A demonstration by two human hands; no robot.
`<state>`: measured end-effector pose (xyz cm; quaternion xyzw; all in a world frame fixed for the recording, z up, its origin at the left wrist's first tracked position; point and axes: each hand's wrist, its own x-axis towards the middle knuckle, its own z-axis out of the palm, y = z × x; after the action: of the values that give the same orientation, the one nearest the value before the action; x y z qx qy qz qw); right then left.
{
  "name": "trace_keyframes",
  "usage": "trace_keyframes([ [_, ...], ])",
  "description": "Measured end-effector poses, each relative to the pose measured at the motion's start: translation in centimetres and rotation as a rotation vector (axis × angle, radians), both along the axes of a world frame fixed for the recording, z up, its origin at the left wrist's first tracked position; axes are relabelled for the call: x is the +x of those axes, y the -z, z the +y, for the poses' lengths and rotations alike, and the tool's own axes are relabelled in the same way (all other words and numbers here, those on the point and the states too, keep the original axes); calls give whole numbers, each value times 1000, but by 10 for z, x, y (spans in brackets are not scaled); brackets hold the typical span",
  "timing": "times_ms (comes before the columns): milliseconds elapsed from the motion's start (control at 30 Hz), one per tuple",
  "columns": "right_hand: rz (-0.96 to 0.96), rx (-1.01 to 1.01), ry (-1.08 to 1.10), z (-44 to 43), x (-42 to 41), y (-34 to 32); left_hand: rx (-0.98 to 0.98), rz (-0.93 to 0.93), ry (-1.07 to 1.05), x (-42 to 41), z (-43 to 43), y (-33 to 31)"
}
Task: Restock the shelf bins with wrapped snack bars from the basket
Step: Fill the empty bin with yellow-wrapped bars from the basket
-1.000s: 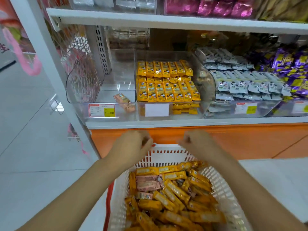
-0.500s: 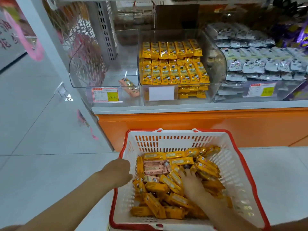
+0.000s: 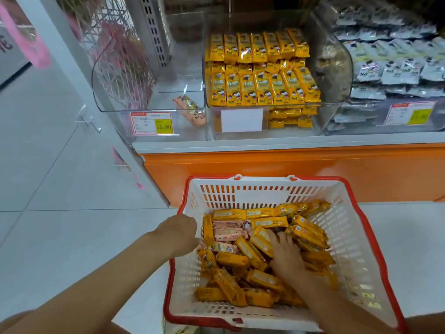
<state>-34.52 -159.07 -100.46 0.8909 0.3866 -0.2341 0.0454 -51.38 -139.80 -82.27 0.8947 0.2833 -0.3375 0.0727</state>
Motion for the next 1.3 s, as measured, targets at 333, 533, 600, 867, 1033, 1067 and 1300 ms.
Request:
trace_keyframes([
  [333, 261, 234, 358, 8, 2, -15, -41, -29, -47, 0, 4, -8],
  [533, 1225, 517, 957, 25, 6, -96, -115, -210, -173, 7, 14, -19],
  [600, 1522, 625, 937, 26, 4, -131, -308, -365, -283, 11, 11, -32],
  [867, 1655, 769, 713, 28, -15, -216, -1129, -819, -709, 27, -4, -64],
  [1033, 1358, 1005, 562, 26, -12, -229, -1121, -985, -777, 39, -5, -74],
  [1067, 1273, 1041, 510, 25, -10, -233, -1133, -1031, -802, 41, -3, -77],
  [1300, 1008, 1260, 422, 30, -7, -266, -1279, -1122, -775, 50, 5, -116],
])
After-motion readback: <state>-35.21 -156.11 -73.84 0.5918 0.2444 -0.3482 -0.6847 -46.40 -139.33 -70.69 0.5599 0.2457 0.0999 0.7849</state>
